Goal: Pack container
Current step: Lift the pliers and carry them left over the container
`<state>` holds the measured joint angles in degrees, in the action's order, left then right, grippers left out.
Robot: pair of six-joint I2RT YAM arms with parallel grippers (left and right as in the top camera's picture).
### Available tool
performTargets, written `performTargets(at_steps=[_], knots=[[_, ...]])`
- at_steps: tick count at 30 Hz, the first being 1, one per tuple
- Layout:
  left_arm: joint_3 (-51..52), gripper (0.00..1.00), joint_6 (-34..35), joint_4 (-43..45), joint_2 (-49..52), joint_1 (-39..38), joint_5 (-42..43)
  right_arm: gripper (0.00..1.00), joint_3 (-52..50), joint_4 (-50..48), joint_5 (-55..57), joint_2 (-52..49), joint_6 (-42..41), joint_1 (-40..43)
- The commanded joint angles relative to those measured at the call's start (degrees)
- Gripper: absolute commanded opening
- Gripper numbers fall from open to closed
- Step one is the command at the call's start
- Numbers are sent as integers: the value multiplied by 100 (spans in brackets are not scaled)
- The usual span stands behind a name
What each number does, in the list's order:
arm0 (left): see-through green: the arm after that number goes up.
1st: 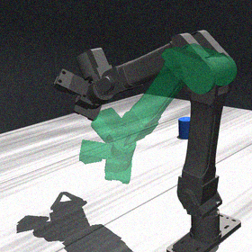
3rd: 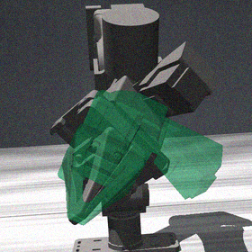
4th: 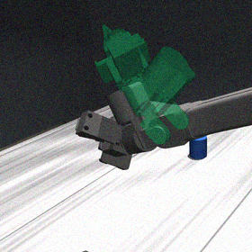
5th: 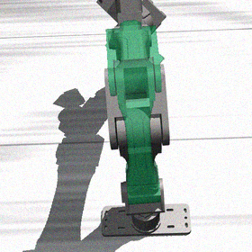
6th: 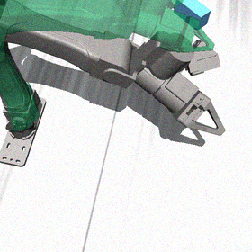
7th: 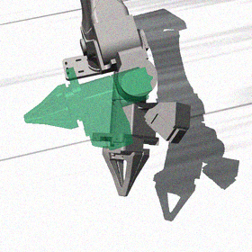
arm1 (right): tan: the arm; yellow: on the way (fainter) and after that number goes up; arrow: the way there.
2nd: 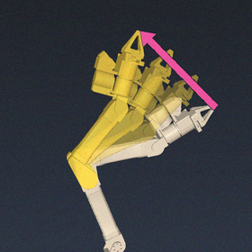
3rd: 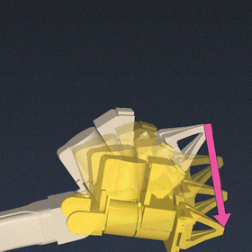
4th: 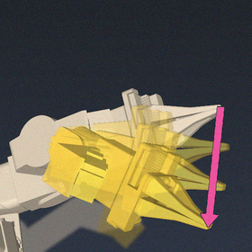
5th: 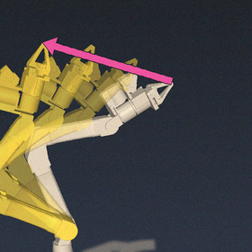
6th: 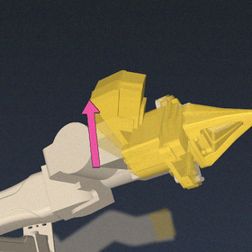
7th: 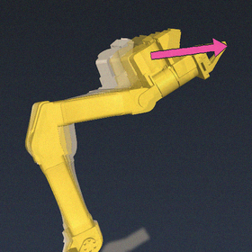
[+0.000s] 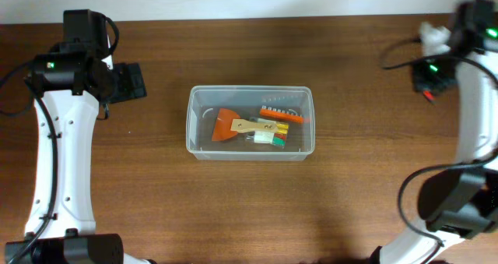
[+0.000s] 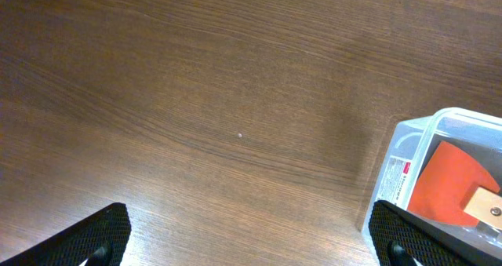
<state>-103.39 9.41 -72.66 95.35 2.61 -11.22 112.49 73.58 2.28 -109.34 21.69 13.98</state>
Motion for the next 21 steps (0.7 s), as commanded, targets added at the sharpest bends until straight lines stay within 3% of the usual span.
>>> performTargets(at_steps=[1, 13, 21], knots=[[-85, 99, -28, 13, -46, 17, -61, 4, 713, 208, -11, 35, 933, -949], [-83, 99, -28, 13, -46, 17, -61, 4, 852, 343, -35, 20, 1307, -3585], [-85, 99, -28, 13, -46, 17, -61, 4, 826, 249, -282, -208, 1445, -4435]])
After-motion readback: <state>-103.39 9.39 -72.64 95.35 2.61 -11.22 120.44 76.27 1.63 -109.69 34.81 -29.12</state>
